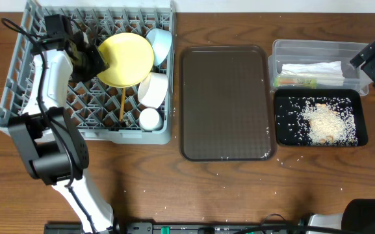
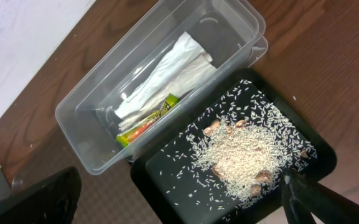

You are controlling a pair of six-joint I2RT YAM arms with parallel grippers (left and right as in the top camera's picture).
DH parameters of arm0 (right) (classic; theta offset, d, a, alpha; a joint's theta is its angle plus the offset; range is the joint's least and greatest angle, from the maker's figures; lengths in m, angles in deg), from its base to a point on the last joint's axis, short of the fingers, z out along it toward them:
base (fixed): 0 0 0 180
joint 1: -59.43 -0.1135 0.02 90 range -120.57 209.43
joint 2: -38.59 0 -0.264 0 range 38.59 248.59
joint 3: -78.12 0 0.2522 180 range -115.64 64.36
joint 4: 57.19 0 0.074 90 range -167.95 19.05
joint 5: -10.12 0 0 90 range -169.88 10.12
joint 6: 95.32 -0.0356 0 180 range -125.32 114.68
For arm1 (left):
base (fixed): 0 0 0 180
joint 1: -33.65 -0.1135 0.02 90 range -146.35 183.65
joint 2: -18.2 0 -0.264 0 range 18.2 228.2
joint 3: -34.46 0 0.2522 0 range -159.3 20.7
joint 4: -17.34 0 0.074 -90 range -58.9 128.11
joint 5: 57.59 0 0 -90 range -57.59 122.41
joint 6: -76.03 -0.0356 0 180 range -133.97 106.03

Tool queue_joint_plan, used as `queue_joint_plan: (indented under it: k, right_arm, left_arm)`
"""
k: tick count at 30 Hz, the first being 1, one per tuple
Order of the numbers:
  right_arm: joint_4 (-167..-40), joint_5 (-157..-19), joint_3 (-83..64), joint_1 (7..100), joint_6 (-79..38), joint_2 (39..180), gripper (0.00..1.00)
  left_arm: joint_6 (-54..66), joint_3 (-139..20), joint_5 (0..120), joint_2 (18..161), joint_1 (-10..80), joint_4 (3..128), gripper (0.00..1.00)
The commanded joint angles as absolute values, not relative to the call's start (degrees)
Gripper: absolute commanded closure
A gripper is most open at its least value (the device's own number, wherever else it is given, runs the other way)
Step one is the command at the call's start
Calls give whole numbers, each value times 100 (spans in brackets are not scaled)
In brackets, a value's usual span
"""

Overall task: Sort waste into correct bins and load items into the dishwasher
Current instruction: 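Lower the yellow plate into the rack's back row with the left gripper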

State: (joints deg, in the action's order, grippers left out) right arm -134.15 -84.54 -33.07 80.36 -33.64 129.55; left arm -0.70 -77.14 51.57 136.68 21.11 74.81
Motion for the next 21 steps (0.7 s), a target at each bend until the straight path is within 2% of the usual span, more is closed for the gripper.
queue_joint_plan:
  k: [1,8,12,21]
  right_arm:
    - [-13422,-8441,-3314,8047,-3445,12966,1]
    - [-13422,-8441,-3314,8047,-3443,12966,1]
    - [-13422,-8441,-3314,8047,-3443,12966,1]
    - [-13422,-8441,-3314,8047,-3443,12966,1]
  left_arm:
    - [-146,-7701,5124,13801,2118,7518,58]
    - [-146,-7701,5122,13801,2118,7514,75]
    - [-144,-7701,5124,13801,2118,7518,92]
    - [-142,-7704,5126,13705,2118,7516,93]
